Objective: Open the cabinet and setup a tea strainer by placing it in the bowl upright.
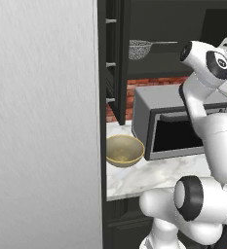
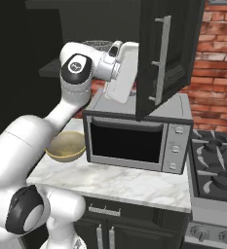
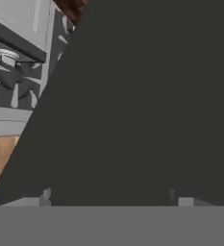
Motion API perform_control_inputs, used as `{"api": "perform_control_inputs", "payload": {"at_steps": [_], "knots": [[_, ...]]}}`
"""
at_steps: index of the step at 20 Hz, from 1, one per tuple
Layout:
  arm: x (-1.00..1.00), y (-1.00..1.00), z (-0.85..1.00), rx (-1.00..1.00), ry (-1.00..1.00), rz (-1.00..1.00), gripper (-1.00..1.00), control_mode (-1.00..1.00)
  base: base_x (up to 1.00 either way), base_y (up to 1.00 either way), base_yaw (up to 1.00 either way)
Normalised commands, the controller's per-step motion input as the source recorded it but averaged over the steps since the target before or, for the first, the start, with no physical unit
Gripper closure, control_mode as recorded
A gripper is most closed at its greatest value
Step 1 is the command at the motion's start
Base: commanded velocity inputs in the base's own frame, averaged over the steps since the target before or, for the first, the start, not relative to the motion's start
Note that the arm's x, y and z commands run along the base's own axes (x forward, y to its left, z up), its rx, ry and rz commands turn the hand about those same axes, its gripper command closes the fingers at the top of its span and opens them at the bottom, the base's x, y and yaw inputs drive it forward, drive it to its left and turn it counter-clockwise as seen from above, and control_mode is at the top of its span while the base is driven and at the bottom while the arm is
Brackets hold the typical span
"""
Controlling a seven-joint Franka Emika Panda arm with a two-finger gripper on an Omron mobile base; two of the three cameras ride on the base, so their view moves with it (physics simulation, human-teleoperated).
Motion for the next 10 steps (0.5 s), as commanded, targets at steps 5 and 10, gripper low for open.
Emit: {"api": "perform_control_inputs", "payload": {"at_steps": [5,10], "knots": [[-0.02,-0.92,0.00,0.00,-0.06,-0.04,-1.00,-1.00,0.00,0.00,0.00],[0.00,-0.70,0.00,0.07,0.00,0.00,-1.00,-1.00,0.00,0.00,0.00]]}}
